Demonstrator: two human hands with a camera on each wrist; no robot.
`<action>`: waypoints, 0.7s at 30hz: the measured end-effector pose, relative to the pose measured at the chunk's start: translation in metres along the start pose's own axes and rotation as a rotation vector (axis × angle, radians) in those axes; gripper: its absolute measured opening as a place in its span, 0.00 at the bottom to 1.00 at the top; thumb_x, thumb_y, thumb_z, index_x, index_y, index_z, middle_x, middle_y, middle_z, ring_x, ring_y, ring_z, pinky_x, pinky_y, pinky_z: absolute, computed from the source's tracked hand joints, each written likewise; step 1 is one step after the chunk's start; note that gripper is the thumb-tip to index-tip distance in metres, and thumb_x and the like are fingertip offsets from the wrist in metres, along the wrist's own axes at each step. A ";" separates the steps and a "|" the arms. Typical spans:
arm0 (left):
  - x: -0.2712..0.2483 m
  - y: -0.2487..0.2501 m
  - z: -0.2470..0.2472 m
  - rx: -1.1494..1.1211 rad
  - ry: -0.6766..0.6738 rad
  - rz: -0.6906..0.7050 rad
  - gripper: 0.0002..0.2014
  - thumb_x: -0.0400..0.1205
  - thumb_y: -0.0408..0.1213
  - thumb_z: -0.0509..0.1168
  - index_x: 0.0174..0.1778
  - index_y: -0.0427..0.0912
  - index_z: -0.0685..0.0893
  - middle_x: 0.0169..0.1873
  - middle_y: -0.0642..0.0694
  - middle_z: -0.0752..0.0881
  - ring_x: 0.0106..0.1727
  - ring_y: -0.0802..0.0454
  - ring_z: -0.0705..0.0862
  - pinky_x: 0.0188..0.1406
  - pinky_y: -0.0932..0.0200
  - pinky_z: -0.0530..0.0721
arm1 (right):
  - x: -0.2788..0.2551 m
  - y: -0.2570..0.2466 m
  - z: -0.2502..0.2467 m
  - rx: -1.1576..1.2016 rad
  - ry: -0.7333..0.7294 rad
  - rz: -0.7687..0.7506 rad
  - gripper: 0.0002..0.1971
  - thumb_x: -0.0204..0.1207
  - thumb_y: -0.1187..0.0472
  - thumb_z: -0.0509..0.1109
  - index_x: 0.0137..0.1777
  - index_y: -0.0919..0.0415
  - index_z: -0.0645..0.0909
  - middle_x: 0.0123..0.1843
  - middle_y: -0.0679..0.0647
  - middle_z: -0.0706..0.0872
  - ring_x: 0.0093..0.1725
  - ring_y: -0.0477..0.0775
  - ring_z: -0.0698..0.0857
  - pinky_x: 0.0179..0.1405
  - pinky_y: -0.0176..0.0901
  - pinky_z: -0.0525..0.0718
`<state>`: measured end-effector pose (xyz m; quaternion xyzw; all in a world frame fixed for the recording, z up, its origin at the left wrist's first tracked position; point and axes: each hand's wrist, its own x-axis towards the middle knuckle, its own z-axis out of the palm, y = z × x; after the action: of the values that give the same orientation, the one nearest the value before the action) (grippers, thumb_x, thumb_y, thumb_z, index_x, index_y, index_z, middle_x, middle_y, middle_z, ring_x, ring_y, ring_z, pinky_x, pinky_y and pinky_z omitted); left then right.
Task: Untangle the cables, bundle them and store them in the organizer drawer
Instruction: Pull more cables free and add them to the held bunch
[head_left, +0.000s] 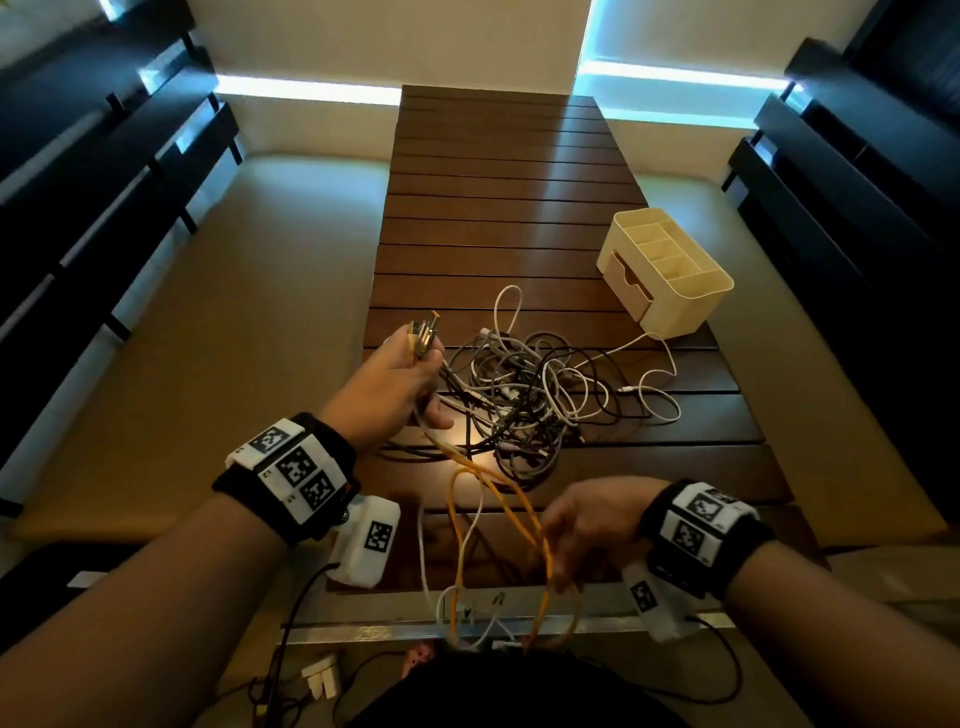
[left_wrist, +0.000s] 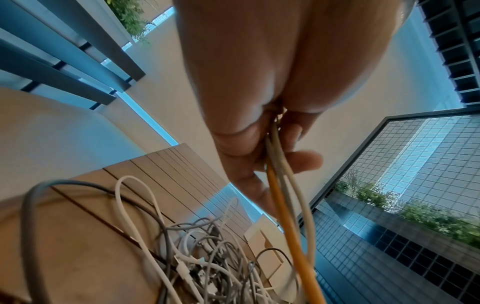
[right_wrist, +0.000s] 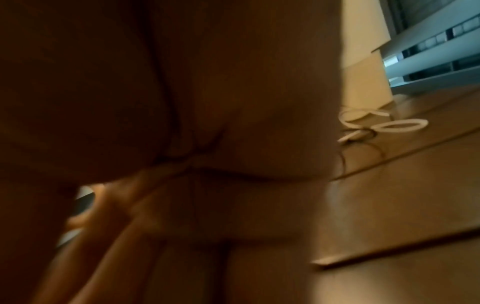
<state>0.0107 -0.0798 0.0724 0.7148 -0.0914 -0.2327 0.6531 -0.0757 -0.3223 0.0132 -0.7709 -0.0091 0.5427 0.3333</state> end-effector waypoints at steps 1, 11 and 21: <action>0.000 0.000 -0.001 0.005 -0.004 -0.003 0.03 0.91 0.37 0.54 0.57 0.43 0.71 0.23 0.54 0.78 0.28 0.51 0.79 0.51 0.31 0.88 | -0.009 -0.002 -0.002 -0.040 -0.026 0.026 0.08 0.80 0.59 0.72 0.51 0.43 0.88 0.53 0.44 0.92 0.54 0.48 0.89 0.60 0.52 0.85; 0.001 -0.003 0.006 0.004 -0.047 -0.038 0.06 0.90 0.38 0.55 0.60 0.42 0.71 0.26 0.54 0.78 0.28 0.52 0.80 0.49 0.29 0.89 | 0.005 -0.020 -0.029 -0.279 0.338 0.040 0.16 0.65 0.37 0.79 0.41 0.47 0.86 0.65 0.45 0.85 0.66 0.50 0.79 0.65 0.57 0.78; 0.002 0.002 0.015 -0.074 -0.081 -0.001 0.03 0.90 0.37 0.55 0.56 0.44 0.72 0.28 0.52 0.75 0.28 0.51 0.79 0.43 0.37 0.87 | 0.027 -0.060 -0.004 0.058 0.273 -0.282 0.38 0.75 0.48 0.78 0.82 0.34 0.62 0.73 0.36 0.73 0.71 0.42 0.72 0.74 0.43 0.70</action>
<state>0.0064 -0.0942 0.0734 0.6803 -0.1085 -0.2651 0.6746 -0.0406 -0.2672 0.0232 -0.8185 -0.0558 0.3812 0.4262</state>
